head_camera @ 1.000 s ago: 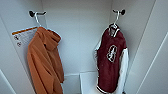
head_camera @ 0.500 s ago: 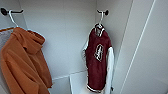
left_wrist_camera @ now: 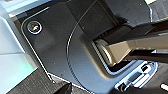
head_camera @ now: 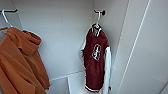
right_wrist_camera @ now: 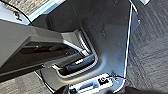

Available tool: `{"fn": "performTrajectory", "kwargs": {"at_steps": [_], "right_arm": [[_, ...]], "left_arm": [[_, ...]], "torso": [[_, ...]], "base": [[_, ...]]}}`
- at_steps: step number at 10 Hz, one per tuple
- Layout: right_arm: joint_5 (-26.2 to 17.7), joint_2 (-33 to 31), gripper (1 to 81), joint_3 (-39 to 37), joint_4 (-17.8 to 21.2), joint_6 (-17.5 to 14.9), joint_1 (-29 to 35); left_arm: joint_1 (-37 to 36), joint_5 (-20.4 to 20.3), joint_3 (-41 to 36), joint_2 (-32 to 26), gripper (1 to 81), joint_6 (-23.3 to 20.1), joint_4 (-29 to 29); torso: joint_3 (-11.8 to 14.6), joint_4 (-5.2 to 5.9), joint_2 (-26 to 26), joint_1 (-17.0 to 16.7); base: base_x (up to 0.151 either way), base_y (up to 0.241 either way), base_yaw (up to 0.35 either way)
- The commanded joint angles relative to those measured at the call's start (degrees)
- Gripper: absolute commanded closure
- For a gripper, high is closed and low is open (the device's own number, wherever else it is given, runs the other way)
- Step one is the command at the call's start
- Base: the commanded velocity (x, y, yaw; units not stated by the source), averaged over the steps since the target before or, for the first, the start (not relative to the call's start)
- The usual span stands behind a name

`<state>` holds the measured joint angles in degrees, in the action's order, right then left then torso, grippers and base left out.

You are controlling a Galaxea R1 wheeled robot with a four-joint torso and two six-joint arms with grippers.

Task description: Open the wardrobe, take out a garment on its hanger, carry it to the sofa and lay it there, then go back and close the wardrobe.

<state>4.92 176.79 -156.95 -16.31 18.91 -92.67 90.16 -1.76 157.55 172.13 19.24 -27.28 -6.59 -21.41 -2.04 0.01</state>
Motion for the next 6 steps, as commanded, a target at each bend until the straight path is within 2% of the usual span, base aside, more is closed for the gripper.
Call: {"fn": "performTrajectory", "kwargs": {"at_steps": [1,2,4,6], "right_arm": [[-2.9,0.26,1.0,0.08,-0.39,-0.1,1.74],[-2.9,0.26,1.0,0.17,-0.39,-0.09,1.74],[-2.9,0.26,1.0,0.17,-0.39,-0.01,1.74],[-2.82,0.26,1.0,0.34,-0.39,-0.01,1.74]], "left_arm": [[-1.96,2.9,-0.4,-0.38,1.0,-10.94,7.2],[-1.96,2.72,-0.49,-0.03,1.0,-15.1,11.89],[-2.48,2.46,0.04,0.93,1.0,-15.19,12.87],[-6.69,2.45,-0.57,0.41,1.0,-15.73,12.26]], "torso": [[0.0,0.0,0.0,0.0],[0.0,0.0,0.0,0.0],[0.0,0.0,0.0,0.0],[0.0,0.0,0.0,0.0]], "base": [[0.0,0.0,0.0],[0.0,0.0,0.0],[0.0,0.0,0.0],[0.0,0.0,0.0]]}}
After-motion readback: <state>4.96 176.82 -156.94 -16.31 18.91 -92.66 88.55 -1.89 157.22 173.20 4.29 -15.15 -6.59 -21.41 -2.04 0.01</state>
